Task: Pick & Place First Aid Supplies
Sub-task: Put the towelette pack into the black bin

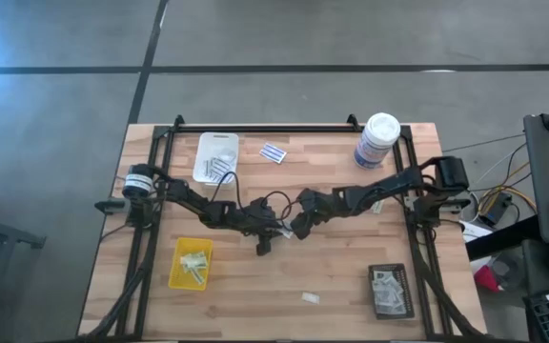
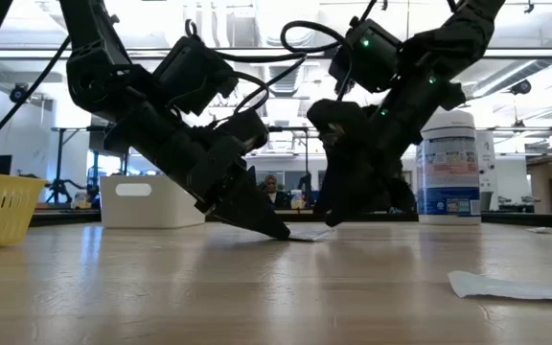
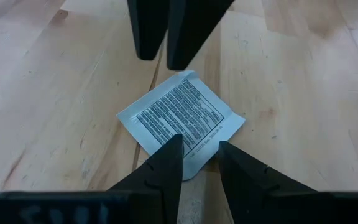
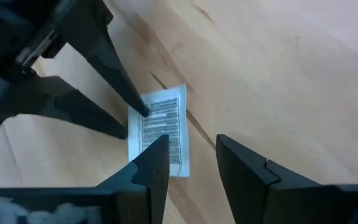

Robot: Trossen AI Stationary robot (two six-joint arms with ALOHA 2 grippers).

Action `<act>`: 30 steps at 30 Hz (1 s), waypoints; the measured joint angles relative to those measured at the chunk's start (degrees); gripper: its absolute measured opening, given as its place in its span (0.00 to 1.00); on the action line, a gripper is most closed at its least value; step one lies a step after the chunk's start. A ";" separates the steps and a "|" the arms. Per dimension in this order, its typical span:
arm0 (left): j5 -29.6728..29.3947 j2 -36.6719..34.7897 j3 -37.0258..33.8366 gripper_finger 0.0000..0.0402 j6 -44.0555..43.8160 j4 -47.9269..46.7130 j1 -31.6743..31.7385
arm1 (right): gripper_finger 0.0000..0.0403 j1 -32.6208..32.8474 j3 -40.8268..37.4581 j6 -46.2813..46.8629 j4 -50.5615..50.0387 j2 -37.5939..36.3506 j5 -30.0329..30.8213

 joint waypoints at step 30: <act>0.06 0.11 -0.11 0.29 1.42 0.49 0.00 | 0.20 0.03 -0.03 1.43 5.31 4.00 -8.48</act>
